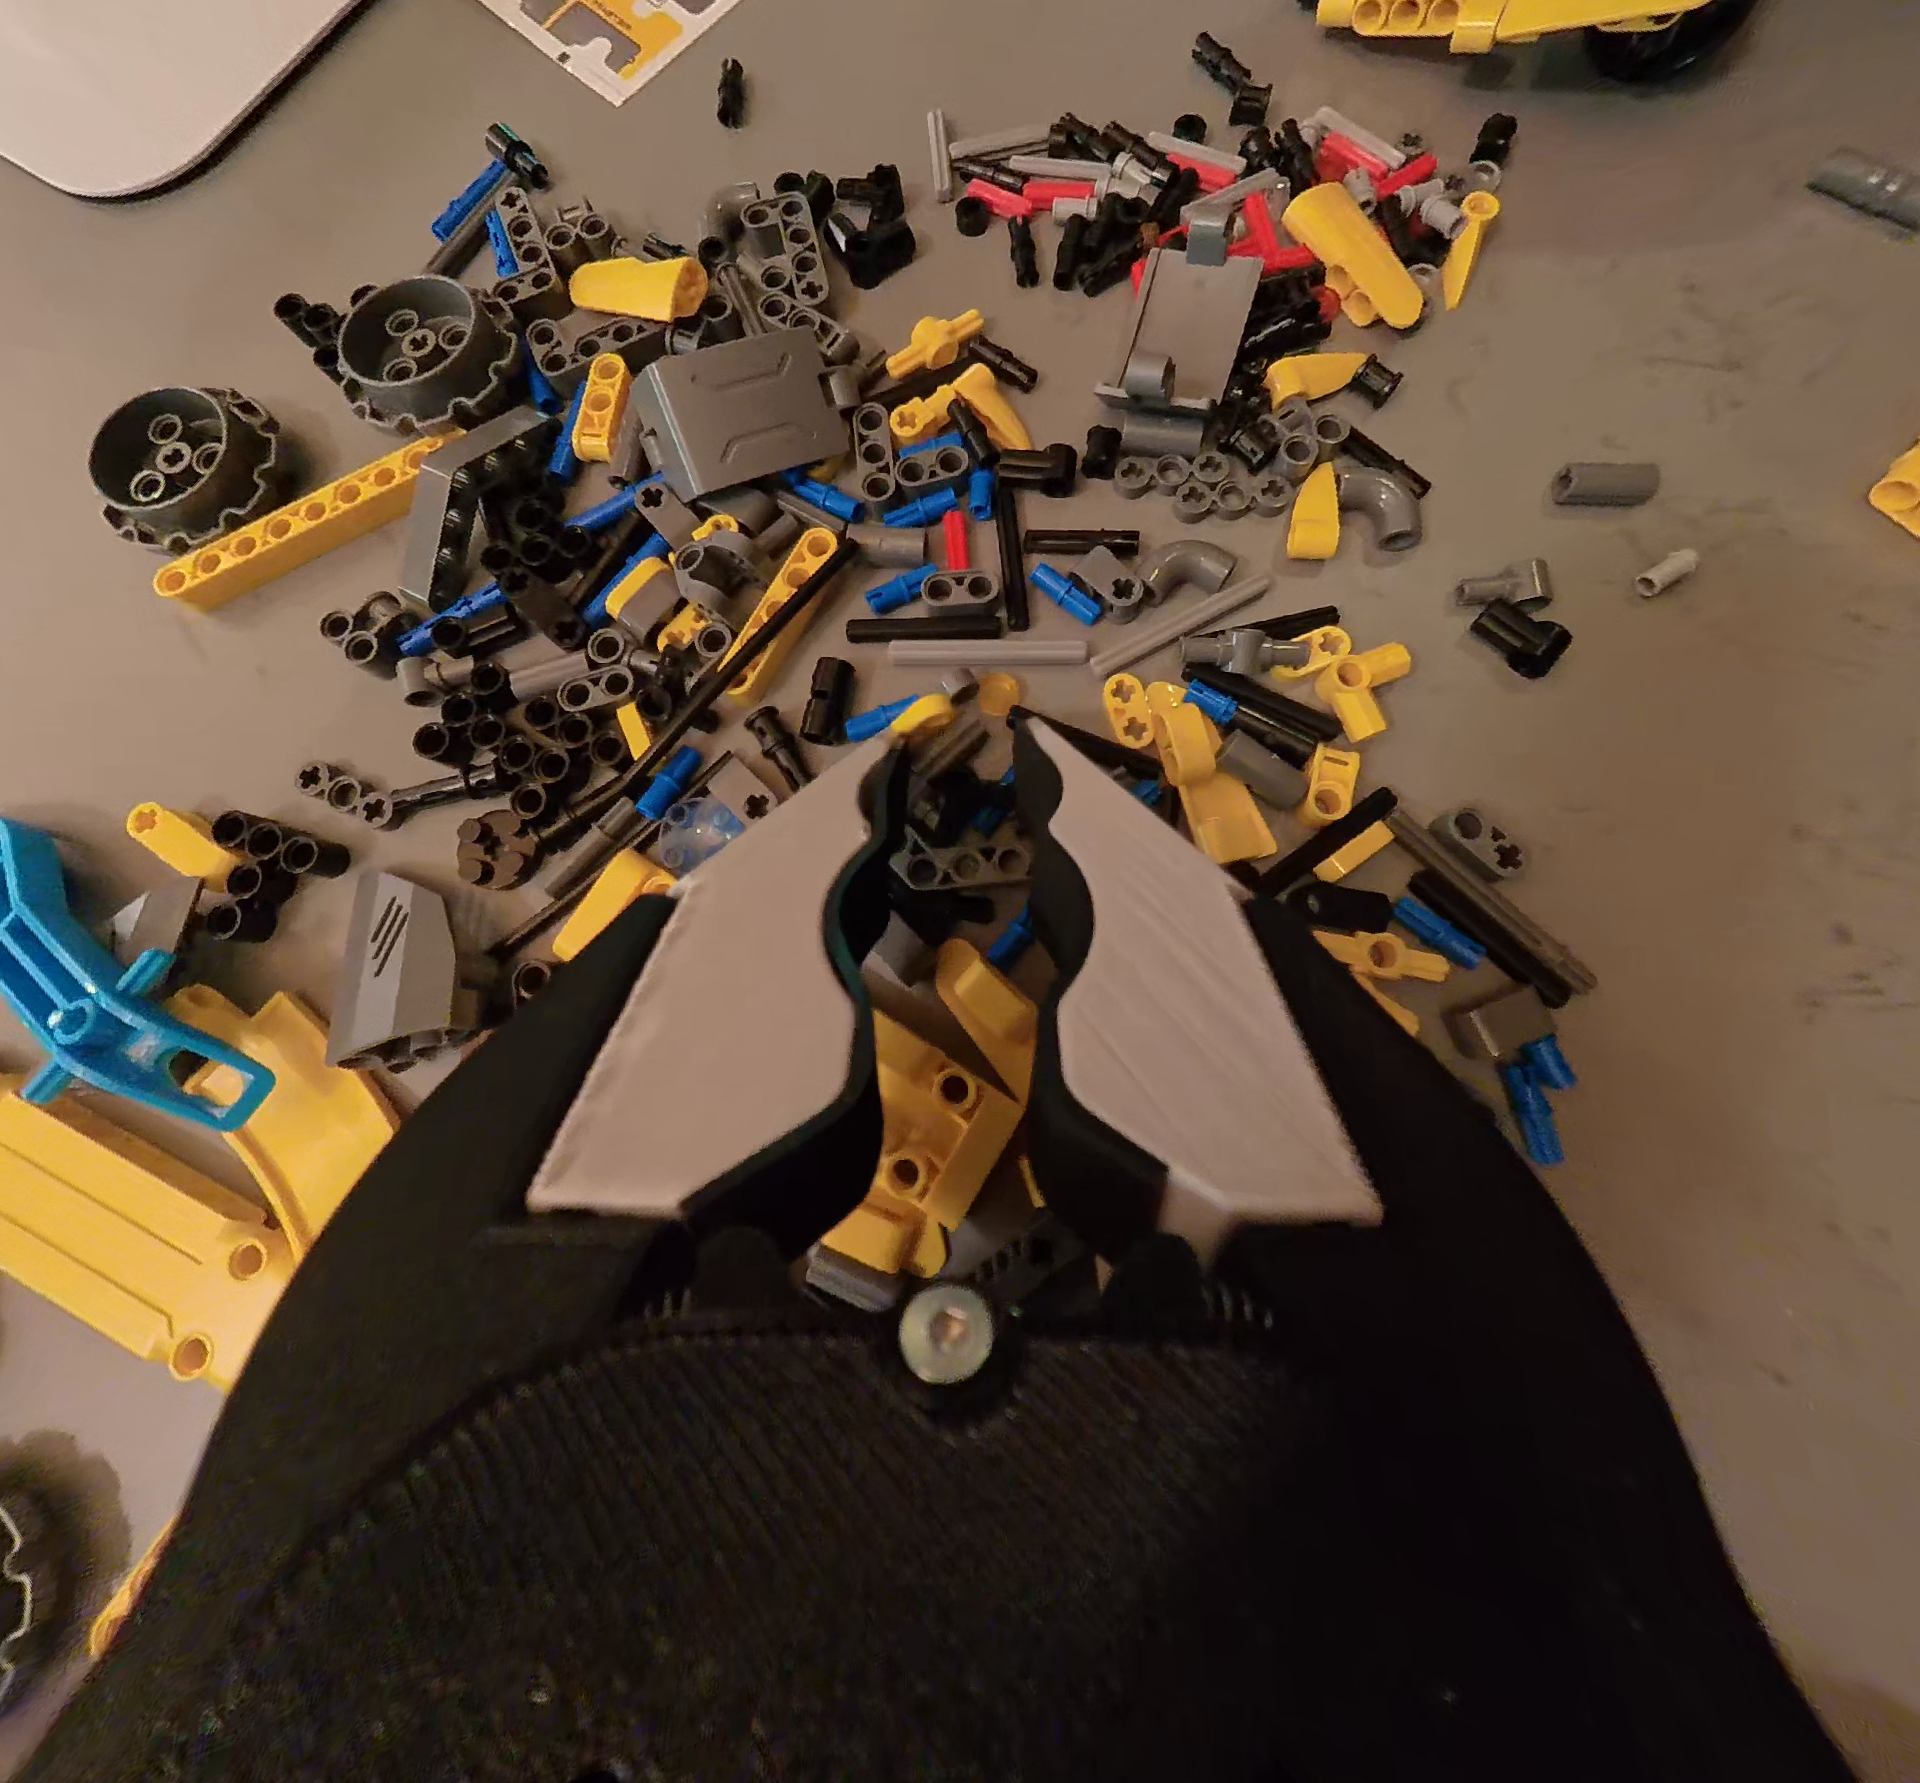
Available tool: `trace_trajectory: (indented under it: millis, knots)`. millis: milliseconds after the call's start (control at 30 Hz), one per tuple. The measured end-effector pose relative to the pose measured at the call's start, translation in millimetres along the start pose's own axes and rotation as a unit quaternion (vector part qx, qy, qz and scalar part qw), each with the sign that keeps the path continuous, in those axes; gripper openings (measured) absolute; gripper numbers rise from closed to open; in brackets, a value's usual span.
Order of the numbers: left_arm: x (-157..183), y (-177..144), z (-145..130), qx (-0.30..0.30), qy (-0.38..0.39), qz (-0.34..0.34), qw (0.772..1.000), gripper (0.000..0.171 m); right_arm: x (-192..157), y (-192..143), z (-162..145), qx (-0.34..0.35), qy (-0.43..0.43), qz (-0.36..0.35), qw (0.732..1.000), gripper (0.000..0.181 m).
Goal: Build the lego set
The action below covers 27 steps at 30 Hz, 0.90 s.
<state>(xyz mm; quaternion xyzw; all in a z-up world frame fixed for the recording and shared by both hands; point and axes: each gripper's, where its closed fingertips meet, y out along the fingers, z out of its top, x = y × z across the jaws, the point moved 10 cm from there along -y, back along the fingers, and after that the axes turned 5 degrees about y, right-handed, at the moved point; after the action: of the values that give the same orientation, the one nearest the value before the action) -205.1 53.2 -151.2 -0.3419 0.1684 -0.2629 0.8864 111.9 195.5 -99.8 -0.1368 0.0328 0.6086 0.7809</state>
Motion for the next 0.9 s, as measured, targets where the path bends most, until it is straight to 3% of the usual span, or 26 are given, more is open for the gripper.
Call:
trace_trajectory:
  millis: [133,267,567,700,900]
  knots:
    - [0,2,0,-0.007,0.002,0.0,1.0,0.017,-1,2,-1,-0.01,0.001,0.006,1.0,0.042]
    - [0,3,0,-0.008,0.007,0.007,1.0,0.005,-3,1,0,-0.009,-0.004,0.006,1.0,0.042]
    - [4,4,5,0.013,0.017,0.001,1.0,0.003,-6,-2,4,-0.009,-0.008,0.015,1.0,0.047]
    - [3,-2,8,0.043,0.012,0.007,0.999,0.004,-19,-2,-6,-0.105,-0.054,0.084,0.989,0.052]
    - [0,-8,12,0.077,0.005,0.025,0.997,0.004,-47,-14,-35,-0.223,-0.165,0.183,0.943,0.045]
